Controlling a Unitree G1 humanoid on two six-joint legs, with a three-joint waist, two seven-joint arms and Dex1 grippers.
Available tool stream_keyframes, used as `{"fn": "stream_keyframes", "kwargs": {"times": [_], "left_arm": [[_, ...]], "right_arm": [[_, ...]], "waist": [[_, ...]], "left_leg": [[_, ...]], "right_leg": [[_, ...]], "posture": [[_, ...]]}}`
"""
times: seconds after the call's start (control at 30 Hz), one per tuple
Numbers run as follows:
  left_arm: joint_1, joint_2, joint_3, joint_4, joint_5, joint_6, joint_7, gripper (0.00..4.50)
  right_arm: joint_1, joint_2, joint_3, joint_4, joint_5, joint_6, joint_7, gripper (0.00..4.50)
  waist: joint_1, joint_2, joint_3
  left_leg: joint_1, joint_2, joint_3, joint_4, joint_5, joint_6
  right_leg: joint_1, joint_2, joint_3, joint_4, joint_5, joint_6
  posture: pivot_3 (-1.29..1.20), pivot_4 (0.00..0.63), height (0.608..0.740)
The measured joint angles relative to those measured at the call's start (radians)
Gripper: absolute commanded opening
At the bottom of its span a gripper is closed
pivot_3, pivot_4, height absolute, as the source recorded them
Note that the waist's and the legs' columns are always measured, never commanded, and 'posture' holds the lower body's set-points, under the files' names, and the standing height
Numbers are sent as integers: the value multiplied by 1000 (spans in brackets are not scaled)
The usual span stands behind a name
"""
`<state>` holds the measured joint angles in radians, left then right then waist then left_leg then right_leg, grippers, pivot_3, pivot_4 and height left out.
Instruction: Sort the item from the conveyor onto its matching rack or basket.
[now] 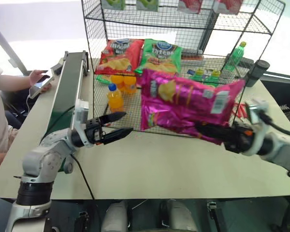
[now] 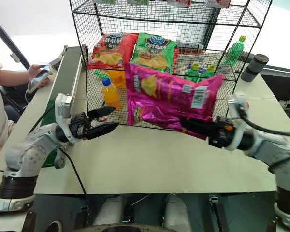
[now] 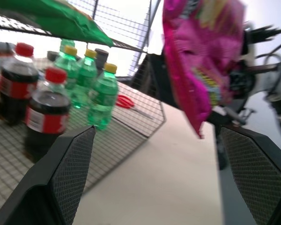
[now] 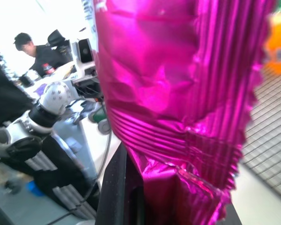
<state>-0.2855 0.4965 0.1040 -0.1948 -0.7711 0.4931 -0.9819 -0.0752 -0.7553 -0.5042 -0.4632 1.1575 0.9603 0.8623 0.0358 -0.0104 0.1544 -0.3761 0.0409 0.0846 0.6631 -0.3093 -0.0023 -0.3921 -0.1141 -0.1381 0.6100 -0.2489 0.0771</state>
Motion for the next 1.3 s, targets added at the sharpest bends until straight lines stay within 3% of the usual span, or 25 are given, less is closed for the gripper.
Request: {"fn": "stream_keyframes", "kwargs": {"times": [0.13,0.27,0.43,0.6,0.73,1.03,1.3], "left_arm": [[-20,-53,-28,-2,36,-51,9,4478],[-50,-99,-52,-2,47,-62,27,4478],[-69,-151,-98,20,107,-111,31,4478],[-72,-178,-123,55,144,-153,29,4478],[-71,-184,-123,59,162,-179,32,4478],[-29,-192,-124,57,204,-242,61,4478],[-12,-223,-128,57,242,-290,95,4478]], "right_arm": [[-42,66,-70,-45,-63,-160,-128,0],[-74,56,-5,-53,-356,-414,-153,0],[-101,-8,157,62,-847,-821,-212,0],[-176,-43,174,242,-1124,-1093,-339,0],[-214,-44,177,343,-1170,-1171,-379,0],[-337,-187,350,633,-1594,-1295,-592,0],[-546,-137,464,824,-1664,-1276,-657,0]], "waist": [[-1,0,0],[2,0,0],[1,0,0],[0,0,0],[-1,0,0],[-24,1,1],[-36,1,1]], "left_leg": [[1,0,2,0,0,0],[1,0,1,0,0,0],[0,-6,1,0,2,-2],[1,-6,1,0,4,-7],[1,-5,1,0,5,-7],[2,-5,1,0,5,-8],[2,-2,1,0,6,-10]], "right_leg": [[-1,0,1,0,0,0],[-1,0,1,1,0,0],[-1,-1,1,2,-1,2],[0,-1,1,2,-1,2],[0,-1,1,2,-1,2],[0,-2,1,2,-1,2],[1,-1,1,3,-1,2]], "posture": [[0,150,740],[0,150,740],[0,150,740],[0,150,740],[0,150,740],[0,150,740],[0,150,740]]}}
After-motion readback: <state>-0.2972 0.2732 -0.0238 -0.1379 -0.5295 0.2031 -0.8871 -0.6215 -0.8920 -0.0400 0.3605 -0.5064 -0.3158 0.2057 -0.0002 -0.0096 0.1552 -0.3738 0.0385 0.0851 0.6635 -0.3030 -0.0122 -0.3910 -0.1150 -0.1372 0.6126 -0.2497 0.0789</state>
